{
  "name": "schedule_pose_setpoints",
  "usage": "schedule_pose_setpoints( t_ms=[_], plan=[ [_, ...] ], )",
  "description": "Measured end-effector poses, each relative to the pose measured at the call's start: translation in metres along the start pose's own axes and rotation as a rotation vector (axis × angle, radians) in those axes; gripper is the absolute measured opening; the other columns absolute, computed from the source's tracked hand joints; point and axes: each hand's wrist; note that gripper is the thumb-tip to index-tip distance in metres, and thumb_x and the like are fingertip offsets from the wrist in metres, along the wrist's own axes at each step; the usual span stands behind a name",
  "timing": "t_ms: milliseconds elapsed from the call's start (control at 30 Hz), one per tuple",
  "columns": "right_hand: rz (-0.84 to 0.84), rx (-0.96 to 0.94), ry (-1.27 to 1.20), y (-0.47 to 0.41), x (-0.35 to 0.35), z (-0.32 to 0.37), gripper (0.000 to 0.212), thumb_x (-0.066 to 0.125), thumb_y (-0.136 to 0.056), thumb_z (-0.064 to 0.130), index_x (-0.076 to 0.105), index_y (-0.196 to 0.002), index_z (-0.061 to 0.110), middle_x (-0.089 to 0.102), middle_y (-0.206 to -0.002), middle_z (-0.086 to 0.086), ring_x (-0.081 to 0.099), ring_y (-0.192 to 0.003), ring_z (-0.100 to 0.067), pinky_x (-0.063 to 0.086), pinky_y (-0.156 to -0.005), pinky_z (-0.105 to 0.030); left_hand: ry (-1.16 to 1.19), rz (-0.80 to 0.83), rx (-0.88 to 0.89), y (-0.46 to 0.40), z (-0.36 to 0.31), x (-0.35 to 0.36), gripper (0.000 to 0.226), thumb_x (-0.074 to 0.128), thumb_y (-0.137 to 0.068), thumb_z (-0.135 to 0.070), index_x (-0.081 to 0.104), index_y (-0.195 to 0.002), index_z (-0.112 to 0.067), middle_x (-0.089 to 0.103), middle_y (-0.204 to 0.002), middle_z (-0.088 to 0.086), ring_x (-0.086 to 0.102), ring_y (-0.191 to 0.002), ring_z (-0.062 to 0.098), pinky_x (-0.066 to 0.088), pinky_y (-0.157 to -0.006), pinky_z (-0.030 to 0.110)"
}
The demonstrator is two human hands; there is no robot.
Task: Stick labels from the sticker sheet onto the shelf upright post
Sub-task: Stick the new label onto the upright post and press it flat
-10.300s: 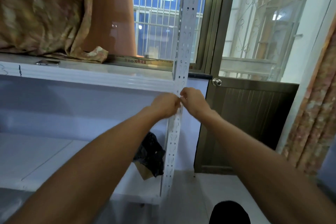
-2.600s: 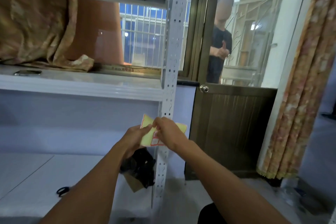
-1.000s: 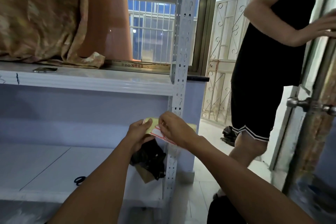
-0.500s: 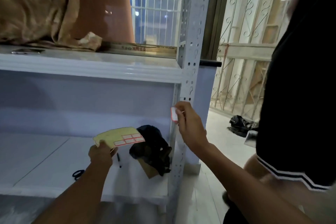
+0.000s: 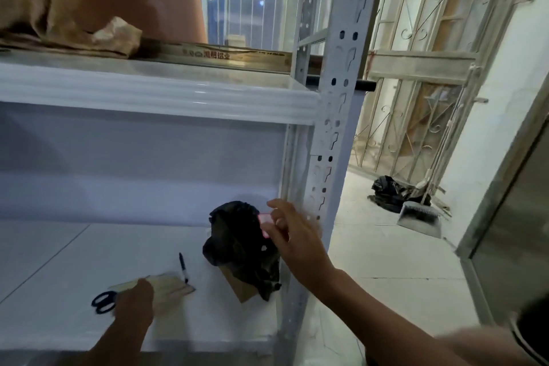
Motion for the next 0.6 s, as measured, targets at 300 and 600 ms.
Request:
schedule_pose_setpoints(
  t_ms=[300, 600],
  plan=[
    [-0.010, 0.087, -0.047, -0.021, 0.029, -0.006, 0.004, 0.061, -0.098, 0.024, 0.060, -0.101, 0.025, 0.065, -0.091, 0.009, 0.063, -0.085, -0.008, 0.054, -0.078, -0.028, -0.390, 0.124, 0.538, 0.057, -0.054, 0.046, 0.009, 0.066, -0.093, -0.009, 0.072, -0.100, -0.007, 0.065, -0.111, 0.024, 0.063, -0.104, 0.046, 0.049, -0.084, 0.042],
    [0.276, 0.319, 0.120, 0.002, 0.042, -0.005, 0.004, 0.065, -0.092, 0.013, 0.066, -0.088, 0.015, 0.066, -0.091, 0.000, 0.062, -0.085, -0.017, 0.047, -0.071, -0.023, -0.572, 0.433, 0.709, 0.114, -0.056, 0.065, 0.013, 0.066, -0.093, -0.019, 0.070, -0.083, -0.011, 0.071, -0.089, 0.013, 0.066, -0.086, 0.033, 0.054, -0.082, 0.039]
  ],
)
Point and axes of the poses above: each hand's wrist, its own y-axis away from the middle knuckle, its own x-axis out of the palm, z = x × y
